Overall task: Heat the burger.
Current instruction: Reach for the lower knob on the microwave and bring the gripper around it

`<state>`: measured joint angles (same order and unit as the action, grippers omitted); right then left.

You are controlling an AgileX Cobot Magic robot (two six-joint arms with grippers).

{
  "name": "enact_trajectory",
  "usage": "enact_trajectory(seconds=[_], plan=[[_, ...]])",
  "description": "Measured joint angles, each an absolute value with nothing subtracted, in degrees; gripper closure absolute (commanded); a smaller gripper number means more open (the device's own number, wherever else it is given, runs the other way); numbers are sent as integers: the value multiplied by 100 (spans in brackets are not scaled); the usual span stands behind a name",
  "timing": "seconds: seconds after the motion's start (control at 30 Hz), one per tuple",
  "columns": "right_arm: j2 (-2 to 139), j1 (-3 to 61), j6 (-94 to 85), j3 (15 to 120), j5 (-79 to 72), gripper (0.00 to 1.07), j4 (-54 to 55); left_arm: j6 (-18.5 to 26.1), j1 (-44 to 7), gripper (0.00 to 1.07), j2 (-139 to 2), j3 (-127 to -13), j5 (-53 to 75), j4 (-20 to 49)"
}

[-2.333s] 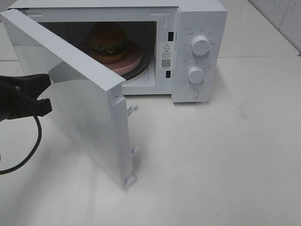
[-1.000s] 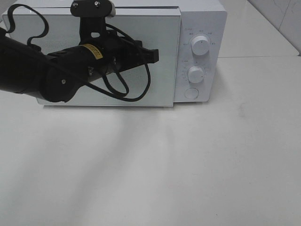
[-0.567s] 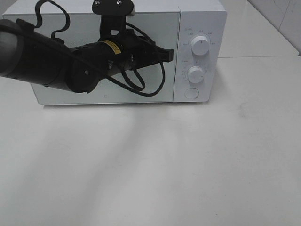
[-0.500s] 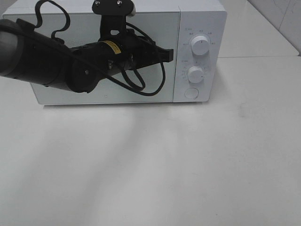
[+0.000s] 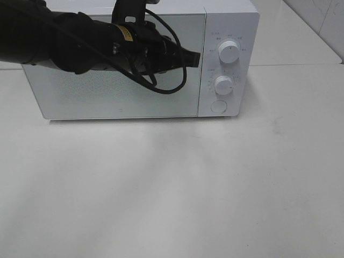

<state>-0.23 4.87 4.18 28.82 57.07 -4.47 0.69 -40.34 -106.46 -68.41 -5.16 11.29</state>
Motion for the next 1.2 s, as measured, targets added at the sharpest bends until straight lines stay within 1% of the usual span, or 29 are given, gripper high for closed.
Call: enact_trajectory(seconds=[0.03, 0.07, 0.1, 0.13, 0.17, 0.2, 0.23, 0.27, 0.3, 0.37, 0.4, 0.47, 0.5, 0.57, 0.7, 0.73, 0.77, 0.8, 0.83, 0.87, 0.93, 0.97, 1.0, 1.03, 1.07, 1.1, 1.13, 1.17, 1.2], plan=[[-23, 487, 418, 2882, 5707, 33, -447, 69, -4034, 94, -10646, -6841, -516, 1129], [-23, 487, 418, 2882, 5707, 33, -447, 69, -4034, 78, -10508, -6841, 183, 1129], [-23, 487, 418, 2882, 5707, 33, -447, 69, -4034, 78, -10508, -6841, 183, 1129], [-23, 487, 418, 2882, 5707, 33, -447, 69, -4034, 64, -10456, -6841, 476, 1129], [-23, 487, 418, 2882, 5707, 33, -447, 69, -4034, 33, -10319, -6841, 1180, 1129], [-23, 487, 418, 2882, 5707, 33, -447, 69, -4034, 33, -10319, -6841, 1180, 1129], [-23, 487, 418, 2882, 5707, 33, -447, 57, -4034, 17, -10244, -6841, 1524, 1134], [-23, 487, 418, 2882, 5707, 33, -447, 46, -4034, 5, -10107, -6841, 2068, 1146], [-23, 487, 418, 2882, 5707, 33, -447, 46, -4034, 5, -10107, -6841, 2068, 1146], [-23, 487, 418, 2882, 5707, 33, -447, 34, -4034, 7, -9889, -6841, 2767, 1146], [-23, 487, 418, 2882, 5707, 33, -447, 34, -4034, 7, -9889, -6841, 2767, 1146], [-23, 487, 418, 2882, 5707, 33, -447, 34, -4034, 7, -9666, -6841, 3312, 1140], [-23, 487, 418, 2882, 5707, 33, -447, 34, -4034, 7, -9666, -6841, 3312, 1140], [-23, 487, 418, 2882, 5707, 33, -447, 34, -4034, 8, -9460, -6841, 3822, 1049], [-23, 487, 418, 2882, 5707, 33, -447, 34, -4034, 8, -9282, -6841, 4291, 865], [-23, 487, 418, 2882, 5707, 33, -447, 0, -4022, 8, -9162, -6841, 4584, 779], [-23, 487, 418, 2882, 5707, 33, -447, 0, -4022, 8, -9162, -6841, 4584, 779], [-23, 487, 418, 2882, 5707, 33, -447, -46, -4005, 8, -9110, -6841, 4715, 762], [-23, 487, 418, 2882, 5707, 33, -447, -183, -3896, 8, -9024, -6841, 4933, 756], [-23, 487, 418, 2882, 5707, 33, -447, -183, -3896, 8, -9024, -6841, 4933, 756], [-23, 487, 418, 2882, 5707, 33, -447, -321, -3535, 8, -8927, -6841, 5271, 739], [-23, 487, 418, 2882, 5707, 33, -447, -321, -3535, 8, -8927, -6841, 5271, 739], [-23, 487, 418, 2882, 5707, 33, -447, -344, -3272, 8, -8852, -6841, 5500, 733], [-23, 487, 418, 2882, 5707, 33, -447, -350, -3117, 8, -8806, -6841, 5604, 728], [-23, 487, 418, 2882, 5707, 33, -447, -350, -3117, 8, -8806, -6841, 5604, 728], [-23, 487, 418, 2882, 5707, 33, -447, -350, -2836, 8, -8703, -6841, 5781, 710], [-23, 487, 418, 2882, 5707, 33, -447, -350, -2836, 8, -8703, -6841, 5781, 710], [-23, 487, 418, 2882, 5707, 33, -447, -350, -2550, 8, -8589, -6841, 5947, 705], [-23, 487, 418, 2882, 5707, 33, -447, -350, -2395, 8, -8520, -6841, 6056, 705]])
